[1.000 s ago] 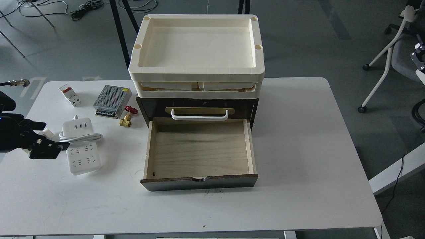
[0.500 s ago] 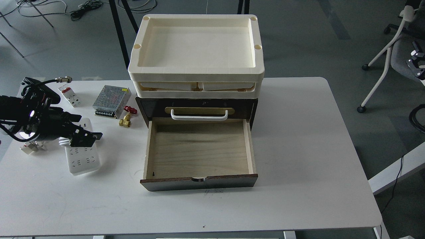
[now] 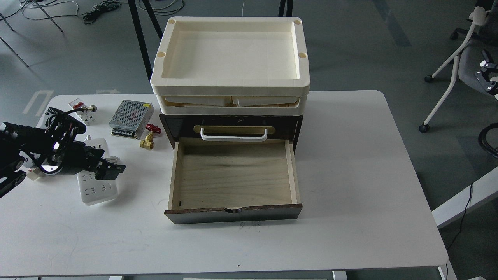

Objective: Put charging cable into cabinet
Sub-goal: 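Reach the left gripper down to the white power strip with cable, then close the left gripper on the power strip and lift it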

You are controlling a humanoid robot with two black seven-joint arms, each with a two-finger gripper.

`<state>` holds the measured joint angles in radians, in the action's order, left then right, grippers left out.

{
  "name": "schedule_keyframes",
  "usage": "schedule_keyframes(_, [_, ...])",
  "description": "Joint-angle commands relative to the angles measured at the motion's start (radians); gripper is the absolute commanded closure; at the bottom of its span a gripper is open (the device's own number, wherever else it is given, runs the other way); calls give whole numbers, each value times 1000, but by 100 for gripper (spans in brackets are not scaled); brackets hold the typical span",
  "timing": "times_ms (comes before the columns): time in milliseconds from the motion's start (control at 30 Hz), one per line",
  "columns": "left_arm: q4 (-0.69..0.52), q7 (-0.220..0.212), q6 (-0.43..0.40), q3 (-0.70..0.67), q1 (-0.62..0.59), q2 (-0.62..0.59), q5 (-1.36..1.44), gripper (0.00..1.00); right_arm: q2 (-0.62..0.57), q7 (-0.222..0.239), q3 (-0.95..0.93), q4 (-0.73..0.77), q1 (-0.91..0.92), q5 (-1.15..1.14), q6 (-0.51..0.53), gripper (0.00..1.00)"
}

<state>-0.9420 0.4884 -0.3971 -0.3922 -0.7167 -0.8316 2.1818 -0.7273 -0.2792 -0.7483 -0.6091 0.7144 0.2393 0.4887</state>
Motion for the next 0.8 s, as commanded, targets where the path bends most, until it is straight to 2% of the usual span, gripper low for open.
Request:
schedule_keyframes(0, [26, 0, 40, 7, -3, 2, 0, 19, 0, 0, 0, 0, -9, 0, 0, 0])
schedule_keyframes(200, [78, 0, 58, 35, -4, 8, 0, 20, 0, 0, 0, 0, -10, 0, 0, 0])
schedule_keyframes(367, [158, 0, 103, 65, -3, 58, 0, 27, 0, 0, 0, 2, -12, 0, 0, 0])
schedule_keyframes(767, [209, 0, 126, 108, -15, 66, 0, 39, 0, 0, 0, -1, -19, 0, 0, 0])
